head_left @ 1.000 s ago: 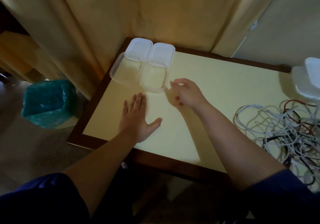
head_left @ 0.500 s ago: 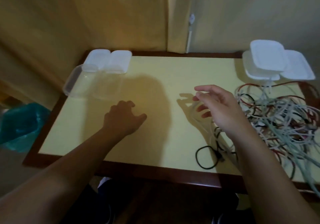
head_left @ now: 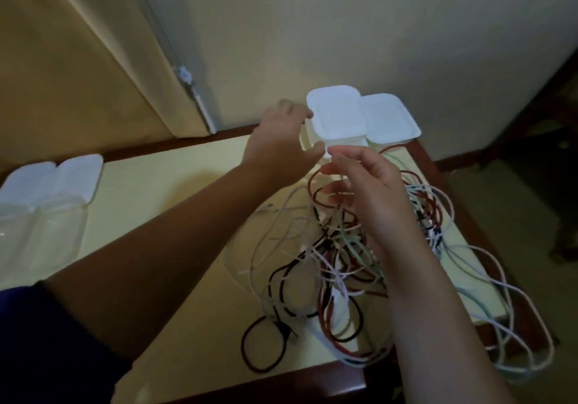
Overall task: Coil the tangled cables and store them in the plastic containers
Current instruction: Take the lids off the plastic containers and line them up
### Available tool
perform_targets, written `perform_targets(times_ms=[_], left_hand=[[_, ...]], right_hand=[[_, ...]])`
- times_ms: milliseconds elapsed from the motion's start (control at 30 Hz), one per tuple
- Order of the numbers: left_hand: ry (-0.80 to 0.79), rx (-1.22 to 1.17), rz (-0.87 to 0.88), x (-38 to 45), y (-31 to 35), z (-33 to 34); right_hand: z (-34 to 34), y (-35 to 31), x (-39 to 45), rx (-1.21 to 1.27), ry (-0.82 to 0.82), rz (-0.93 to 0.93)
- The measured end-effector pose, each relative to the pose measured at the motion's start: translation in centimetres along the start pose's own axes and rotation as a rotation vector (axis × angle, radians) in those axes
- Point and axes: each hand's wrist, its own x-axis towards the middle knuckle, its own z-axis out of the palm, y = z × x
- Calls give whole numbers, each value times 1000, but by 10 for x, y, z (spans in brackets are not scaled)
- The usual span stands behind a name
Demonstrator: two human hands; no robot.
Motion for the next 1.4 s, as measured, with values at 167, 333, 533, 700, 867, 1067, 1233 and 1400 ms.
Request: perform_targets(times_ms=[167,333,533,700,867,1067,1233,1400], left_hand=[[-168,79,41,42,40,42],[-273,283,19,64,49,66],[-219,244,50,68,37,71],[57,-511,-25,34,10,37],[206,-665,-126,-46,8,-23],[359,-873,-285,-146,11,-73],[305,-905,-275,-194,-15,-99],[150,-842,-192,-212,-32,-111]], right_hand=[[-23,-6,9,61,109,-14],[-34,-6,14,136,176,-34],[-23,-3,10,77,148,-42],[-4,-10,0,176,128,-64],[35,-4,-15,100,122,-22],[83,2,-37,205,-35,260],[117,16,-58,246,-244,279],[147,34,-64,311,-415,344]])
